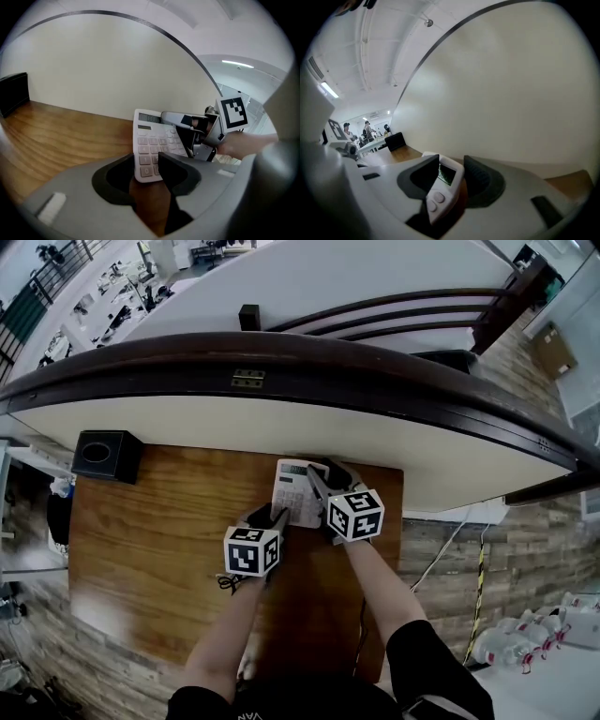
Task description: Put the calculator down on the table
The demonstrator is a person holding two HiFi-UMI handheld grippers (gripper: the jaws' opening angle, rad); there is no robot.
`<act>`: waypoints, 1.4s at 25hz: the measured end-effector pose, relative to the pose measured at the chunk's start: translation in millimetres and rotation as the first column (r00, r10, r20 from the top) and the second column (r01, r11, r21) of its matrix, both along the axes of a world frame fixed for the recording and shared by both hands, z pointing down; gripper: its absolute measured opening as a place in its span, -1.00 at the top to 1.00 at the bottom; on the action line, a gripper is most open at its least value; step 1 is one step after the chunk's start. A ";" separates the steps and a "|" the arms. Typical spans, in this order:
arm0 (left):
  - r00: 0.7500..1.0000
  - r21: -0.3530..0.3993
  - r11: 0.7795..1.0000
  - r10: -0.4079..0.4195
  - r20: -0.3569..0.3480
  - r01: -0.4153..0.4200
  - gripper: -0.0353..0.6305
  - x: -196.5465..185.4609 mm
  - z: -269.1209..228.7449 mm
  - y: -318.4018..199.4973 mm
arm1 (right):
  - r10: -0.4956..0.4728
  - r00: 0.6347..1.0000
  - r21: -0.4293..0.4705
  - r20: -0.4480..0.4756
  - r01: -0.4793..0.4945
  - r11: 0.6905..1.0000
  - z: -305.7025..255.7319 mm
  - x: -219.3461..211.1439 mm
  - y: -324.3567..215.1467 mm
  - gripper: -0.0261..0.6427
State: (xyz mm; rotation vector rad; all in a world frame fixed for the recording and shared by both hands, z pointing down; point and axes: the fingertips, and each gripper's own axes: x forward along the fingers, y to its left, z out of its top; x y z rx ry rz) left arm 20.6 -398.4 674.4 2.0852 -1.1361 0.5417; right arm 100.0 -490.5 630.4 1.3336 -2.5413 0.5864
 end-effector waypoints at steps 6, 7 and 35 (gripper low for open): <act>1.000 0.050 0.999 0.012 -0.018 -0.011 0.43 0.6 -5.5 -1.5 | 0.030 0.997 0.015 -0.065 -0.029 0.999 3.2 3.7 0.0 0.44; 1.000 0.062 0.998 0.017 -0.023 -0.015 0.40 0.7 -6.7 -1.3 | 0.038 0.997 0.015 -0.068 -0.037 0.999 3.6 5.5 -0.2 0.44; 0.992 0.267 0.962 -0.032 -0.118 0.063 0.80 -60.9 -88.1 93.2 | 0.166 0.985 0.063 -0.039 -0.163 0.985 -78.1 7.4 152.3 0.63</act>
